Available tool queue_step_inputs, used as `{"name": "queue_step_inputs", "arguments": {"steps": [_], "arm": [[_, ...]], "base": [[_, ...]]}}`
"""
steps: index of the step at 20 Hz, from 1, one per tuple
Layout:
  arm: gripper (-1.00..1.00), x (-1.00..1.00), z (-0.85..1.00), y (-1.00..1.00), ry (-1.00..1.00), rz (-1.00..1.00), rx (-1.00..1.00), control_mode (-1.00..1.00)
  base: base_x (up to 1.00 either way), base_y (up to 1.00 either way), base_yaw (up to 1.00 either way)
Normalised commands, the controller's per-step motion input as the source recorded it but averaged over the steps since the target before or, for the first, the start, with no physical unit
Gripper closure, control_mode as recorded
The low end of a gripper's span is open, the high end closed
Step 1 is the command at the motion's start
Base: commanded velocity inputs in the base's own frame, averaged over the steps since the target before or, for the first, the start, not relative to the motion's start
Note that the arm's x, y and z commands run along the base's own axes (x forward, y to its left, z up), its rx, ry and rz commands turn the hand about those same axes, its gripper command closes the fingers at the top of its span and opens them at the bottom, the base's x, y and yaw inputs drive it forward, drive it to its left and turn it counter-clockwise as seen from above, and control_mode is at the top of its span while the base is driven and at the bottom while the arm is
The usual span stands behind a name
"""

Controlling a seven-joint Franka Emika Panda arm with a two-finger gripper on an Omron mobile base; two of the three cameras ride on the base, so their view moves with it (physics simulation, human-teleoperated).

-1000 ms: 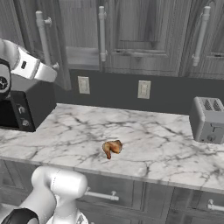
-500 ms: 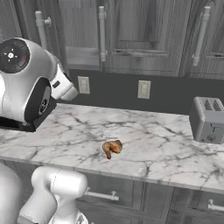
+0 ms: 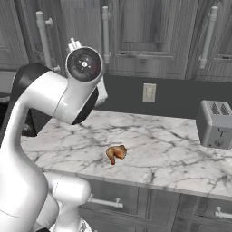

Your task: Retrieve the tupperware from the cabinet, then place the raw meat into the tupperware to avoid contamination.

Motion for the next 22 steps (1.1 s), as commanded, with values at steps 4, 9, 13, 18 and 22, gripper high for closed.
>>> {"name": "queue_step_inputs", "arguments": {"steps": [4,9,13,18,22], "arm": [[-1.00,0.35,-0.02,-0.25,0.13,0.00,0.28,-1.00],[-1.00,0.55,-0.04,-0.02,0.12,0.02,0.29,-1.00],[-1.00,0.40,0.00,0.08,0.09,0.05,0.22,-1.00],[-1.00,0.24,0.00,0.19,0.08,0.09,0.15,-1.00],[-1.00,0.14,0.00,0.30,0.06,0.13,0.10,-1.00]], "base": [[0.00,0.00,0.00],[0.00,0.00,0.00],[0.00,0.00,0.00],[0.00,0.00,0.00],[0.00,0.00,0.00]]}}
